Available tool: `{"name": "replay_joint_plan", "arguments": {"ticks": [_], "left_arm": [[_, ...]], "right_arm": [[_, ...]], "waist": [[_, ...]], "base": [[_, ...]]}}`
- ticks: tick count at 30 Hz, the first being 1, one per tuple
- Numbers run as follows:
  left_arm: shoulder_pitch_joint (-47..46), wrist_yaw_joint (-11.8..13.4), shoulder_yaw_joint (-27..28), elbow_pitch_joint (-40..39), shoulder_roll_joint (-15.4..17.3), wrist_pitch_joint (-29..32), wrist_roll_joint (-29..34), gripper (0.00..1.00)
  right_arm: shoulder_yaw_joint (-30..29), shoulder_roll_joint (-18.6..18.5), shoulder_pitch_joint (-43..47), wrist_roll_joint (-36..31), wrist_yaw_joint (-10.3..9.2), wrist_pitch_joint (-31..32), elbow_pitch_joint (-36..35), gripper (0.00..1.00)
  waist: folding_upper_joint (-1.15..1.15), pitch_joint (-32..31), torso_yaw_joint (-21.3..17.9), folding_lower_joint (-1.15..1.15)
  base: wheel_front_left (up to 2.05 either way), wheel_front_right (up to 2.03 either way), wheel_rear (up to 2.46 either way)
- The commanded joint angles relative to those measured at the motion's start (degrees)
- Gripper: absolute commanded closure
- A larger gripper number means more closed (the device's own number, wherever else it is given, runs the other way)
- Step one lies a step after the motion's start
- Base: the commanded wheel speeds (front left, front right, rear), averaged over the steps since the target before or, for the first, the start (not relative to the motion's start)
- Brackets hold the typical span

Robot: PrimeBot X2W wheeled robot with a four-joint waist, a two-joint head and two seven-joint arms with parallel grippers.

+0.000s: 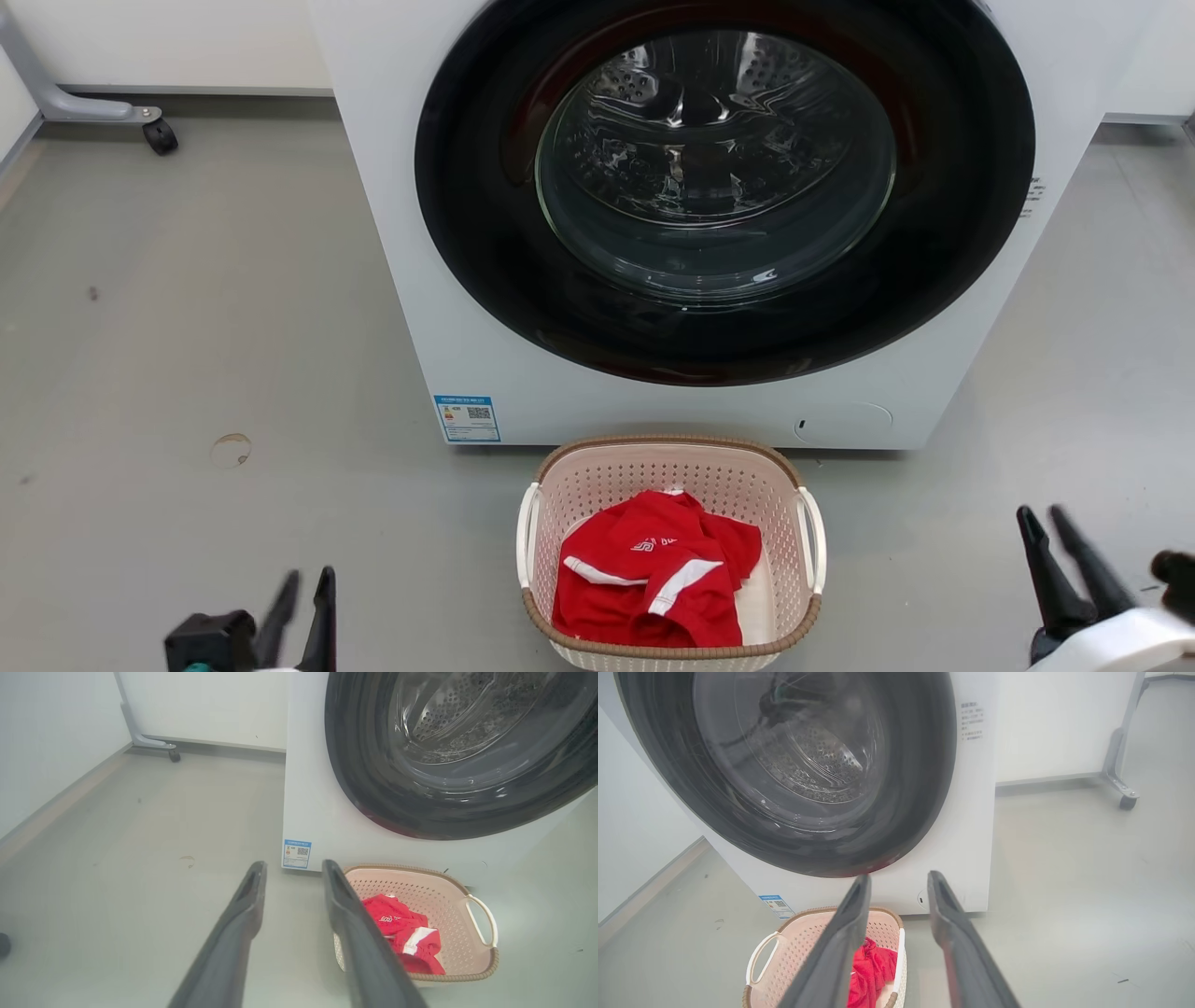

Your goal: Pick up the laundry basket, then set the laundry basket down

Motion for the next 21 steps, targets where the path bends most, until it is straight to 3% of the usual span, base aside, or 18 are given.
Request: {"name": "replay_joint_plan", "arguments": {"ticks": [1,9,13,21], "left_arm": [[0.0,0.0,-0.1,0.2,-0.2,0.0,0.0,1.00],[-0.4,-1.2,1.1,0.9,-1.5,0.5,-3.6,1.00],[-0.8,-1.8,2.0,1.3,-2.0,0.8,-5.6,1.00],[-1.6,-3.3,3.6,2.1,-3.0,1.4,-9.6,1.00]], "right_arm": [[0.1,0.2,0.1,0.0,0.01,0.0,0.2,1.00],[-0.9,1.1,0.1,3.4,0.01,1.1,0.0,1.00],[-1.5,1.2,-0.2,5.2,0.00,1.7,-0.1,1.00],[-2.7,1.5,-0.8,8.8,-0.01,3.0,-0.4,1.00]], "waist": [[0.00,0.0,0.0,0.00],[0.00,-0.2,-0.3,0.13],[0.00,-0.1,-0.5,0.01],[0.00,-0.1,-0.8,0.01]], "base": [[0.00,0.00,0.00],[0.00,0.00,0.00],[0.00,0.00,0.00],[0.00,0.00,0.00]]}}
